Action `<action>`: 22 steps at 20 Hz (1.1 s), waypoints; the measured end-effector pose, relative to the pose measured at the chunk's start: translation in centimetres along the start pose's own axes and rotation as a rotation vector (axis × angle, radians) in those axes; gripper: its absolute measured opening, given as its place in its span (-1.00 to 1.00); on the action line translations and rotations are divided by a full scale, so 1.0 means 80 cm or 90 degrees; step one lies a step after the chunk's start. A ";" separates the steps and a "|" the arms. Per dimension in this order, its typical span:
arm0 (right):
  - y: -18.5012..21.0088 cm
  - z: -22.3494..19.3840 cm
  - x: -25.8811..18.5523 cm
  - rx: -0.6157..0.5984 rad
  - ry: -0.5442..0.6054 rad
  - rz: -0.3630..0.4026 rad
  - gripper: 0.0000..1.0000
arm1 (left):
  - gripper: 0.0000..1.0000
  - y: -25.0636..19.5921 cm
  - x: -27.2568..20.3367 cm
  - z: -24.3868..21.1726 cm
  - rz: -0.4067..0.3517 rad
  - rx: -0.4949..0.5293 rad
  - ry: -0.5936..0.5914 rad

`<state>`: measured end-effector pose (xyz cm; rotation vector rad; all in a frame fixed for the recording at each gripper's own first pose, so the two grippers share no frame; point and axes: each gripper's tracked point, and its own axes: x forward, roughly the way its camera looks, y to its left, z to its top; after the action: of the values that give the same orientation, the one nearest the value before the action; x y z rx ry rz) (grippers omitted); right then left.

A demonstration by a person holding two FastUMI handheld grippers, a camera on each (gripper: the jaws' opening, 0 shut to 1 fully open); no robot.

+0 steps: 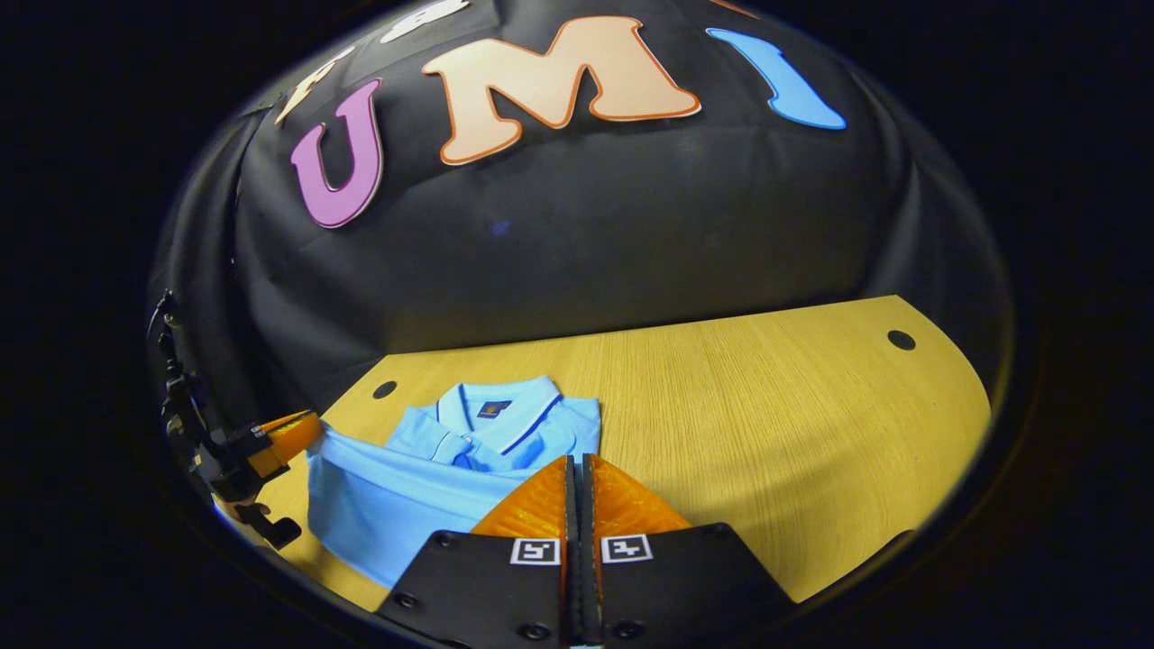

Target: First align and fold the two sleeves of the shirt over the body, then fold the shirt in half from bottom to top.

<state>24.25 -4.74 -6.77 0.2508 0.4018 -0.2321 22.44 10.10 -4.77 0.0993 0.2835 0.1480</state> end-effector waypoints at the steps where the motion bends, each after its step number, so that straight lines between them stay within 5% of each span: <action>1: 0.000 0.001 0.014 0.008 -0.002 -0.005 -0.96 | -1.00 0.002 0.013 -0.001 0.007 0.008 0.003; 8: -0.019 0.018 0.066 0.041 -0.036 -0.027 -0.96 | -1.00 0.014 0.069 -0.001 0.070 0.022 -0.004; 10: -0.031 0.019 0.077 0.030 -0.042 -0.037 -0.78 | -0.90 0.020 0.072 -0.004 0.092 0.048 0.005; 14: -0.028 0.016 0.052 0.030 -0.029 -0.009 0.07 | 0.84 0.032 0.054 -0.009 0.107 0.022 0.016; 16: -0.025 0.020 0.034 -0.004 -0.045 0.001 0.97 | 0.91 0.037 0.033 -0.007 0.108 0.002 0.022; 22: 0.004 0.028 -0.053 -0.060 -0.108 0.057 0.95 | 0.91 0.036 -0.052 0.030 0.083 -0.010 -0.029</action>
<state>21.35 -4.37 -2.95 0.1547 0.2314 -0.1456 18.83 12.09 -1.00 0.1055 0.2310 0.2774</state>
